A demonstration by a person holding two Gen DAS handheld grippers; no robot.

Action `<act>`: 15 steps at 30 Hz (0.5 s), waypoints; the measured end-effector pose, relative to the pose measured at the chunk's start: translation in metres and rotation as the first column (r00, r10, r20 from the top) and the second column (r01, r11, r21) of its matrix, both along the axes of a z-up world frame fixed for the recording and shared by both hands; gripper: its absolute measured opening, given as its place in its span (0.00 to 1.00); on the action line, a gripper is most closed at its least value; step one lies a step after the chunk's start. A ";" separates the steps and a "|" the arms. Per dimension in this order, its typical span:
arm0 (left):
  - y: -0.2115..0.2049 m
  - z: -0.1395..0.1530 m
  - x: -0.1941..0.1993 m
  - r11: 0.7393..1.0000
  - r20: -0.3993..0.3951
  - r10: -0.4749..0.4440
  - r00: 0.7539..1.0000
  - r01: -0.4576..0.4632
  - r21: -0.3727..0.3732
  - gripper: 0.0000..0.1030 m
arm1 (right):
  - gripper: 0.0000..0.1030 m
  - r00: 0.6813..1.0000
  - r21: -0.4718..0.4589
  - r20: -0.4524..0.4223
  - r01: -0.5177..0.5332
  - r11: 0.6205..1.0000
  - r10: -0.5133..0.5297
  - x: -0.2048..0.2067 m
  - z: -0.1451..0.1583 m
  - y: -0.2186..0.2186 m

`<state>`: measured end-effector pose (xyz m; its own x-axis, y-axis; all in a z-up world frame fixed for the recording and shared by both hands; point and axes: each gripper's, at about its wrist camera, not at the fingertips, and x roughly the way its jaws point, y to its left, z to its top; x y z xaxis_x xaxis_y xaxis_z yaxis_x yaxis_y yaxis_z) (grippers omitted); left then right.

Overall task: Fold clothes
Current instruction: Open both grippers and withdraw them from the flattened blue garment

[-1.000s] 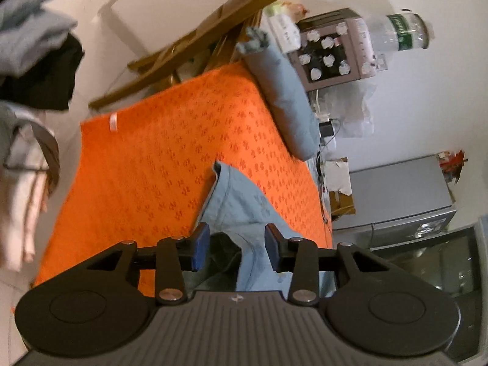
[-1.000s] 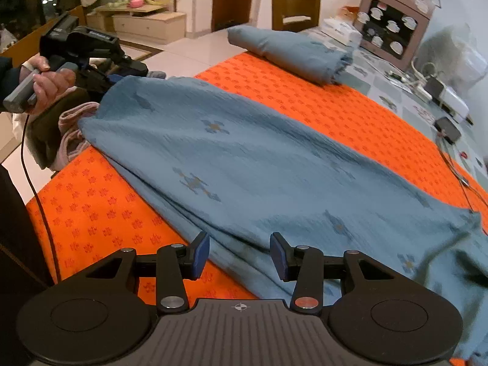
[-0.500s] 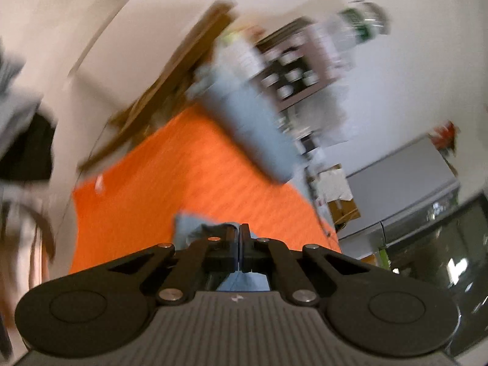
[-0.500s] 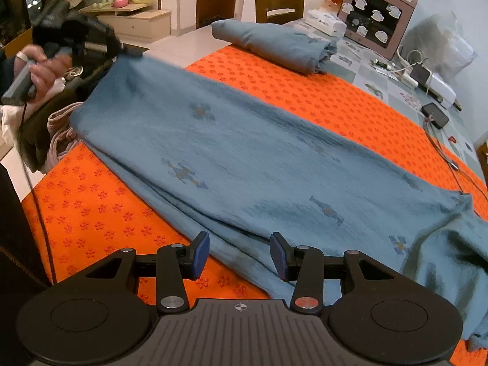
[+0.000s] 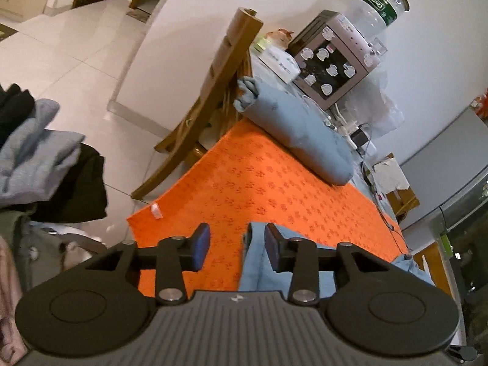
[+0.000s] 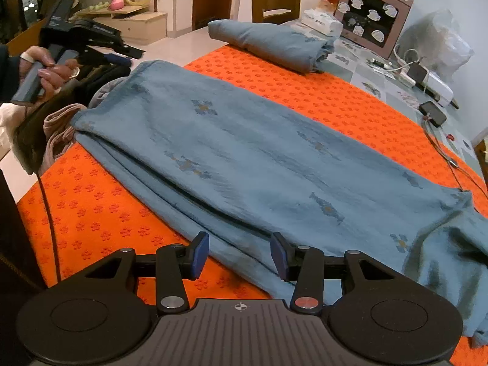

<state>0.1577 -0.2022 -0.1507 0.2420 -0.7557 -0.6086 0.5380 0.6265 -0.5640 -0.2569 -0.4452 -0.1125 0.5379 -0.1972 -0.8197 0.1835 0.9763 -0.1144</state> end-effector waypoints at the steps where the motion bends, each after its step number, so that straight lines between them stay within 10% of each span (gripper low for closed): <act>1: 0.002 0.003 -0.002 1.000 0.009 -0.005 1.000 0.005 0.011 0.44 | 0.46 1.000 -0.011 -0.003 0.000 1.000 -0.001 0.000 -0.001 -0.001; 15: -0.015 0.035 -0.103 0.954 0.144 -0.285 0.948 0.265 0.139 0.47 | 0.37 0.988 0.008 -0.005 0.155 0.988 -0.155 -0.018 -0.007 -0.054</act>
<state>0.0546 -0.2173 -0.1159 0.1366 -0.7330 -0.6663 0.7761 0.4972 -0.3878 -0.2746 -0.4991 -0.1191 0.4976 -0.2707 -0.8241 0.3321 0.9371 -0.1073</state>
